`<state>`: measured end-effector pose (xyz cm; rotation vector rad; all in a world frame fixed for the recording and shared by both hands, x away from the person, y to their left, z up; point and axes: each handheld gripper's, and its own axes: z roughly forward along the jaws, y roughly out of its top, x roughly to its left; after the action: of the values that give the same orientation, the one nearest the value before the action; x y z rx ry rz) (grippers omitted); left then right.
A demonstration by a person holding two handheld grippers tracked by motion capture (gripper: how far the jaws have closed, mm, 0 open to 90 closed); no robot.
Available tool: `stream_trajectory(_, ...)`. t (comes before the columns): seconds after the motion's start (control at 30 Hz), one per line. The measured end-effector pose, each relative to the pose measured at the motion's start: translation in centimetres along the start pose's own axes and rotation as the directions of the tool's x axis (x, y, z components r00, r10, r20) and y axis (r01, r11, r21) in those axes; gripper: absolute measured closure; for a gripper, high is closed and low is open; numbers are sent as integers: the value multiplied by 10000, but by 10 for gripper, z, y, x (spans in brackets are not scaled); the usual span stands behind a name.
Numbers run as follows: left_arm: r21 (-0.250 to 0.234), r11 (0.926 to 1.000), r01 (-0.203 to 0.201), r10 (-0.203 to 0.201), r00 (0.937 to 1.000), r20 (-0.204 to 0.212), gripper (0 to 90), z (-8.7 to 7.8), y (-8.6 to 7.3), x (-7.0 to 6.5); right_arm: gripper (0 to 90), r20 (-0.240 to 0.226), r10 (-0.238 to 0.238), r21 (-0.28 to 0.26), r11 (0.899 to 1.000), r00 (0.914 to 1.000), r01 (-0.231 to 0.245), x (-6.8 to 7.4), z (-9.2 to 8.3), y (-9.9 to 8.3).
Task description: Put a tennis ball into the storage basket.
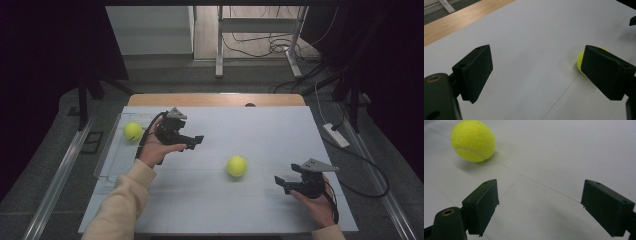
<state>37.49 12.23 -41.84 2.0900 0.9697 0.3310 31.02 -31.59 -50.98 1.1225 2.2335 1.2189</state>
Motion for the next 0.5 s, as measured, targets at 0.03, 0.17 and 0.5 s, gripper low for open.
stream_trajectory(0.03, 0, 10000, 0, 0, 10000, 0, 116, 0, 0, 0, 144, 0, 0, 0, 10000, 10000, 0, 0, 0, 0)
stream_trajectory(0.17, -20, 10000, -73, 73, 9999, 134, 116, 2, 1, -4, 144, 7, 1, 1, 10000, 10000, -1, 0, 0, 0)
stream_trajectory(0.5, 44, 9999, -163, 161, 9992, 361, 114, 9, 2, -11, 144, -44, 83, -1, 10000, 10000, -83, -1, 1, 0)
